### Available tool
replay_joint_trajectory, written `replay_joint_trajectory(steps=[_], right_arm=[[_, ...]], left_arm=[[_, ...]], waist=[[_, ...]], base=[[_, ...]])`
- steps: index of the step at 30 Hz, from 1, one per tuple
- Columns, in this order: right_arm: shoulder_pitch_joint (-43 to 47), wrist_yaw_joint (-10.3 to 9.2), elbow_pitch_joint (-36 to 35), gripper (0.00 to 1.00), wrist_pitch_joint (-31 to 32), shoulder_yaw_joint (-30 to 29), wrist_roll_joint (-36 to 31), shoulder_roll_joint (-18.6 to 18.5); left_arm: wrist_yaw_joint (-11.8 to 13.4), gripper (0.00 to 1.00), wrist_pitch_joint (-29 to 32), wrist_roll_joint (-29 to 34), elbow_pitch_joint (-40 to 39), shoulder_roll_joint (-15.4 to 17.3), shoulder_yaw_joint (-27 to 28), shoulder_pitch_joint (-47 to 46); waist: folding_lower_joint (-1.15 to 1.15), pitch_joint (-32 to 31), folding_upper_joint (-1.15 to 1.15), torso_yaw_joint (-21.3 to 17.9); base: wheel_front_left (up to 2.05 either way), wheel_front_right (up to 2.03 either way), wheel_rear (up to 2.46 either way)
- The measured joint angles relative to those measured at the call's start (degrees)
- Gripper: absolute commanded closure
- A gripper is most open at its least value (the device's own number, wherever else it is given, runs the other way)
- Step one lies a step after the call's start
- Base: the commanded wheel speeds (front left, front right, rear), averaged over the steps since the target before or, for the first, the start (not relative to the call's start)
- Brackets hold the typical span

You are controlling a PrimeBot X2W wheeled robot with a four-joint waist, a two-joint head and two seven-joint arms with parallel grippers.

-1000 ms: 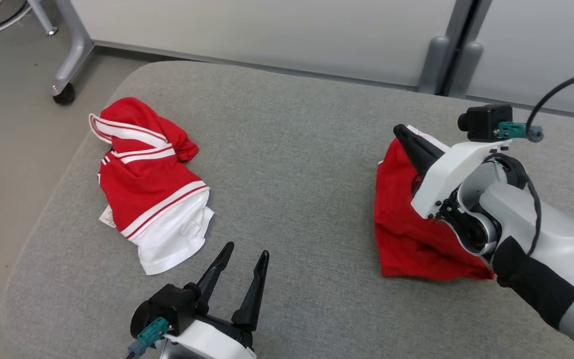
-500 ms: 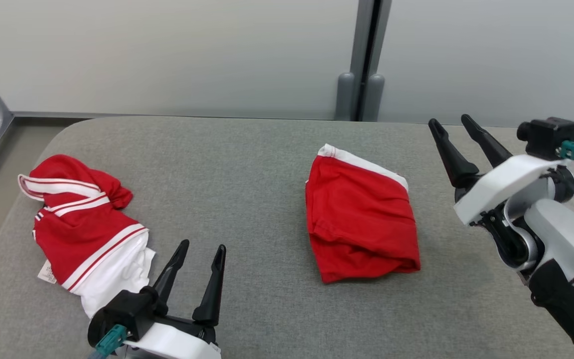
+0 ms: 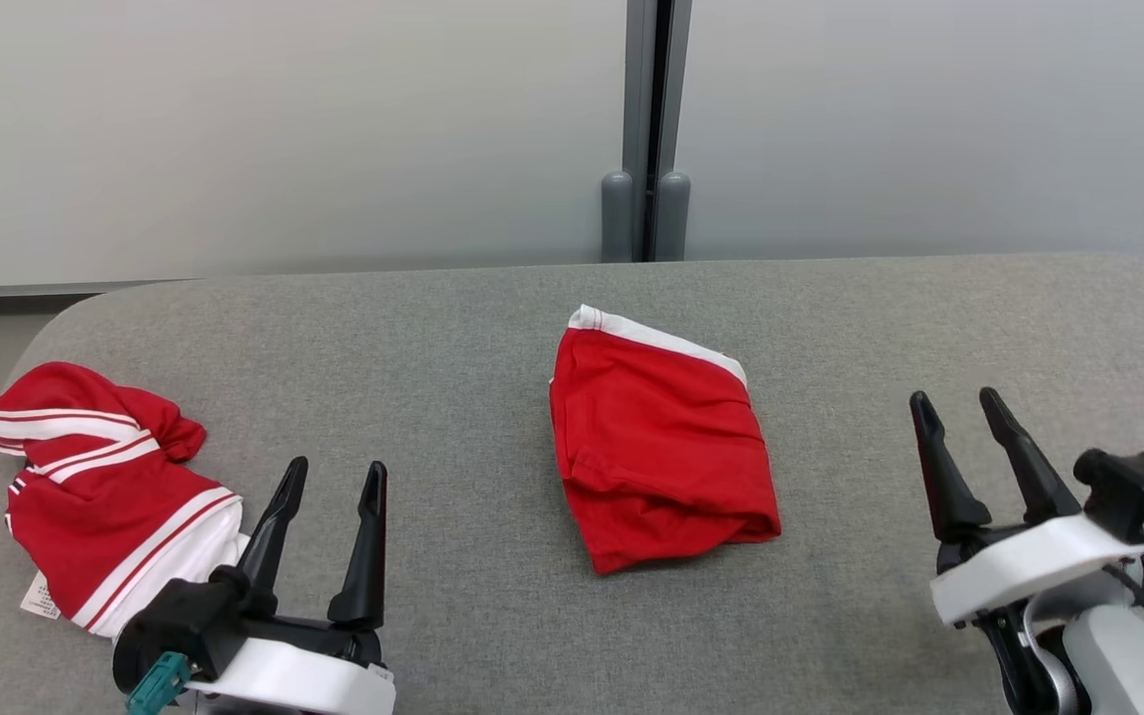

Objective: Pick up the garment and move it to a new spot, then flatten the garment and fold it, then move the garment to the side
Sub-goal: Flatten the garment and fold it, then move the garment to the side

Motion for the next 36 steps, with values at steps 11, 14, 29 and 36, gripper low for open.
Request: replay_joint_trajectory(steps=[11, 14, 29, 36], right_arm=[[9.32, 0.0, -4.35, 0.0, 0.0, -8.32, -9.01, 6.33], [10.2, 0.0, -5.13, 0.0, 0.0, -9.26, -9.8, 7.78], [9.77, 0.0, -3.67, 0.0, 0.0, -10.13, -13.25, 9.03], [7.02, 0.0, 1.79, 0.0, 2.2, -6.58, -11.31, 8.87]], left_arm=[[-0.03, 0.0, 0.0, 1.21, -1.88, -1.36, 1.05, 1.83], [-0.03, 0.0, 0.0, 1.33, -2.19, -1.58, 1.67, 3.06], [-0.04, 0.0, 0.0, 2.31, -2.77, -1.93, 2.15, 3.92], [-0.02, 0.0, 0.0, 2.29, -2.63, -1.96, 1.37, 3.87]], waist=[[0.0, 0.06, 0.0, -0.08], [0.0, -0.15, 0.0, -0.29], [0.0, 0.47, 0.0, 0.09], [0.0, 0.24, 0.0, 1.9]], base=[[0.0, 0.0, 0.0], [0.0, 0.0, 0.0], [0.0, 0.0, 0.0], [0.0, 0.0, 0.0]])
